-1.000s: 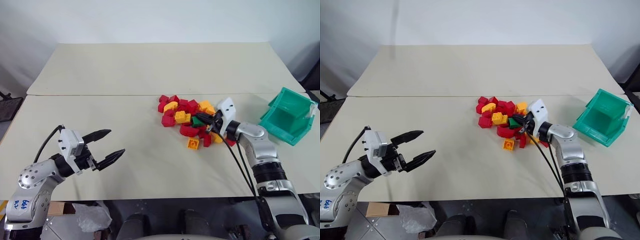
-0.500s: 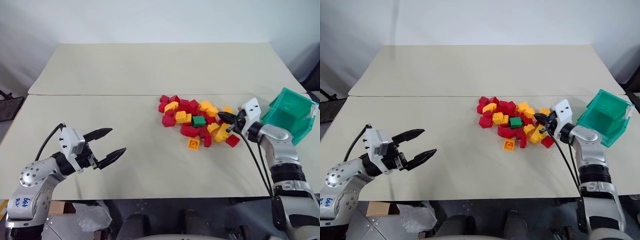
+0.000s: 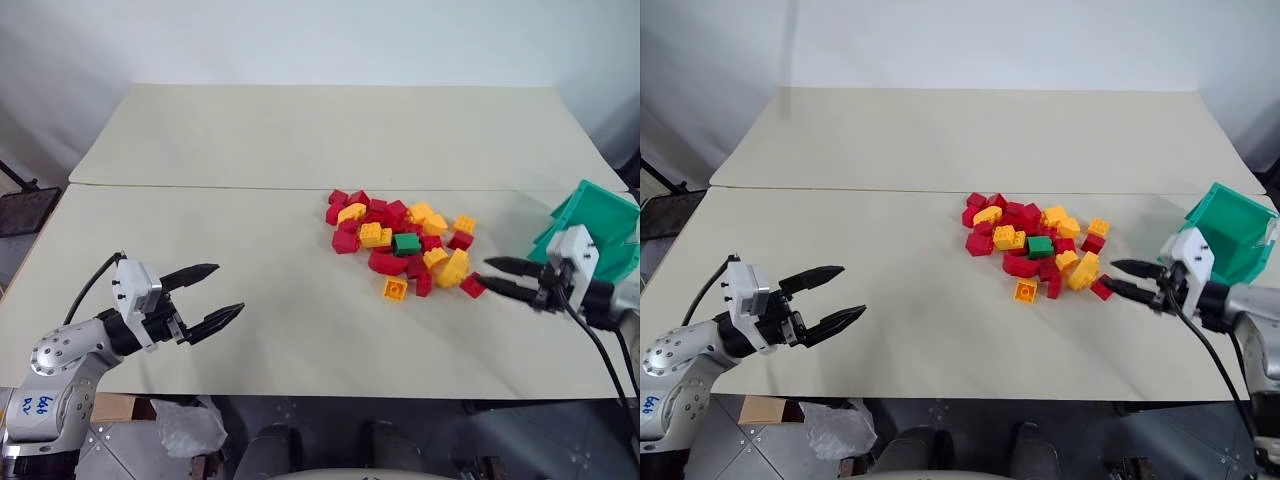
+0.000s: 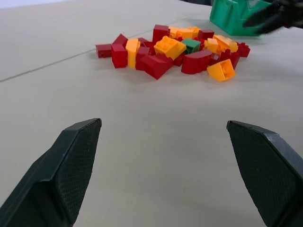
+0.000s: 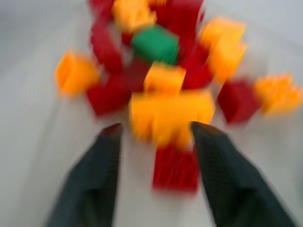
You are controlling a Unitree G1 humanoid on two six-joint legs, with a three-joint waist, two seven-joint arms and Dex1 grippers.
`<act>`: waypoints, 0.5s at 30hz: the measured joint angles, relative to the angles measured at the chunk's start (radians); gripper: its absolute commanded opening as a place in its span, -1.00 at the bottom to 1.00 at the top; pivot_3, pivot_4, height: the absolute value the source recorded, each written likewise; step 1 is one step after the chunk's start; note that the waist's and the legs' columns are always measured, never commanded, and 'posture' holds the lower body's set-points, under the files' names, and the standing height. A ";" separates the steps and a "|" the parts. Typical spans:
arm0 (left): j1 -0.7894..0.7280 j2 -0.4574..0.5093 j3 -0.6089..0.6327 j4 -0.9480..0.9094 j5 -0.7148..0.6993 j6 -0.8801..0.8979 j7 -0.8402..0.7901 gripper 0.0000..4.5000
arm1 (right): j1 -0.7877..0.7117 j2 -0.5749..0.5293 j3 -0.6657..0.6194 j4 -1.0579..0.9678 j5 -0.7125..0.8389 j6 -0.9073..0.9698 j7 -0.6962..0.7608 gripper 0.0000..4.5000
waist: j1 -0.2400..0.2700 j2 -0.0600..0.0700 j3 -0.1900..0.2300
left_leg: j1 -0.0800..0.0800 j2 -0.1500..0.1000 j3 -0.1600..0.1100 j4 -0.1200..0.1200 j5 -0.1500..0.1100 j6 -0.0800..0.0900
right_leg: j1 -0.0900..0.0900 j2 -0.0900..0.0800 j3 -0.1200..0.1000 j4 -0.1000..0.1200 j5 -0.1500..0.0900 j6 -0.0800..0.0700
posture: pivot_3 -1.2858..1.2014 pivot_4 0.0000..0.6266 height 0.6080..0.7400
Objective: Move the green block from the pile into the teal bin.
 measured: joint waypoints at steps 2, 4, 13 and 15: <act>0.000 0.000 0.000 0.001 0.000 0.000 -0.002 1.00 | 0.000 0.000 -0.018 0.074 -0.016 -0.072 0.002 0.81 | -0.001 0.000 0.000 | 0.000 0.000 0.001 0.000 0.000 0.000 | 0.000 0.000 0.000 0.000 0.000 0.000 | 0.03 -0.52 1.00; -0.001 0.000 0.000 0.002 0.000 -0.001 -0.002 1.00 | 0.000 0.000 -0.037 0.128 -0.028 -0.129 0.004 0.99 | -0.003 0.000 0.000 | 0.001 0.000 0.001 0.000 0.000 0.000 | 0.000 0.000 0.000 0.001 0.000 0.000 | 0.03 -0.52 1.00; -0.019 -0.005 -0.004 0.003 0.001 -0.003 0.005 1.00 | -0.194 0.064 0.085 0.070 -0.049 -0.065 -0.012 0.99 | -0.025 0.001 0.000 | 0.001 0.002 0.003 0.002 0.001 0.000 | -0.001 0.000 0.001 0.002 0.001 -0.001 | 0.03 -0.52 1.00; -0.042 -0.005 -0.015 0.003 0.001 -0.002 0.005 1.00 | -0.312 0.088 0.181 0.042 -0.080 -0.014 -0.013 0.99 | -0.025 0.002 0.001 | 0.001 0.002 0.002 0.003 0.001 -0.001 | -0.002 0.000 0.000 0.004 0.001 -0.001 | 0.03 -0.52 1.00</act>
